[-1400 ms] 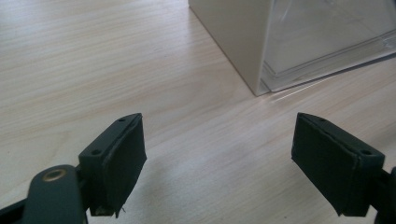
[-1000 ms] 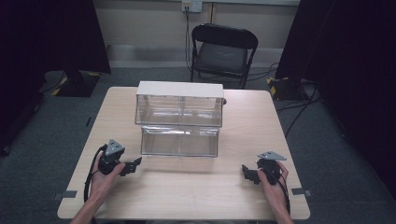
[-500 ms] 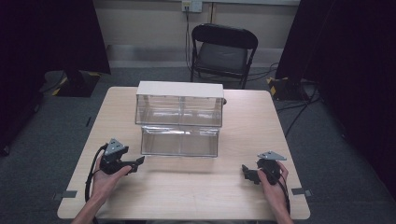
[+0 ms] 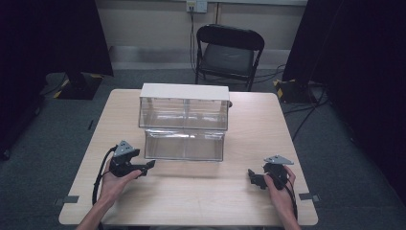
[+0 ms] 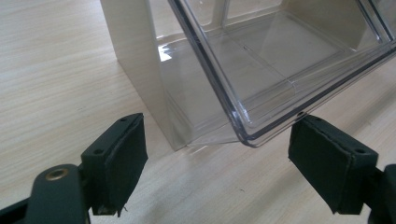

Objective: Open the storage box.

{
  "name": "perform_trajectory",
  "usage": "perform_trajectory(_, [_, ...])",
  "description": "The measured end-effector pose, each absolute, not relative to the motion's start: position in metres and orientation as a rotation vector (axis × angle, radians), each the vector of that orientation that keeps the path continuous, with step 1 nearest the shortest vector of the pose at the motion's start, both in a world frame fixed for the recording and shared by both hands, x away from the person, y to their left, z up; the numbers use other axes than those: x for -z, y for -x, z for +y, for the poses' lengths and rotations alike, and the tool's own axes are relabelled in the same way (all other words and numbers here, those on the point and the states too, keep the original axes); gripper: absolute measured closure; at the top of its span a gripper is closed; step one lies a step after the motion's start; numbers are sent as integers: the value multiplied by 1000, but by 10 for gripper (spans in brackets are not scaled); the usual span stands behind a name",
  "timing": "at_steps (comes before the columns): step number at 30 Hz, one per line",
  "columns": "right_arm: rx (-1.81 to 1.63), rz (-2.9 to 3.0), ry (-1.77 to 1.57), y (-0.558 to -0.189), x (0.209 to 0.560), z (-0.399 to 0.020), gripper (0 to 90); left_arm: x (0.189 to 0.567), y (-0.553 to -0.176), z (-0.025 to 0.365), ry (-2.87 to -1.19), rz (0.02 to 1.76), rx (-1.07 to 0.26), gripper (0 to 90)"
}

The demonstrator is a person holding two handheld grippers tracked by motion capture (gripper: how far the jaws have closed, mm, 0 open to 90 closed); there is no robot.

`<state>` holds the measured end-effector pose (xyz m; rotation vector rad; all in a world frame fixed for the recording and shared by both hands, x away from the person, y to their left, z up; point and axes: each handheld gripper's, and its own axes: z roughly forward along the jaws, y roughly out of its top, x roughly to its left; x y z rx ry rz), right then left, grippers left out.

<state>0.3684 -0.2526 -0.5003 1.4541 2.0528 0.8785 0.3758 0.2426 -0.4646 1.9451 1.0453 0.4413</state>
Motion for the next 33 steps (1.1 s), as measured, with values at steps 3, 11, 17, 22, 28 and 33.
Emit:
perform_trajectory(3, [-879,2052,-1453,-368,500,-253,99,465,-376,241,-1949,1041,-437,185])
perform_trajectory(11, [-879,2053,-1454,-368,500,-253,99,467,-378,235,-1942,1018,-439,160])
perform_trajectory(17, [-879,2053,-1454,-368,500,-253,99,468,-381,232,-1952,1008,-443,158])
perform_trajectory(22, [-879,2053,-1454,-368,500,-253,99,468,-382,232,-1948,1005,-441,157])
perform_trajectory(28, [-879,2053,-1454,-368,500,-253,99,466,-381,232,-1947,979,-450,157])
perform_trajectory(33, [-879,2053,-1455,-368,500,-253,99,466,-380,232,-1941,979,-439,157])
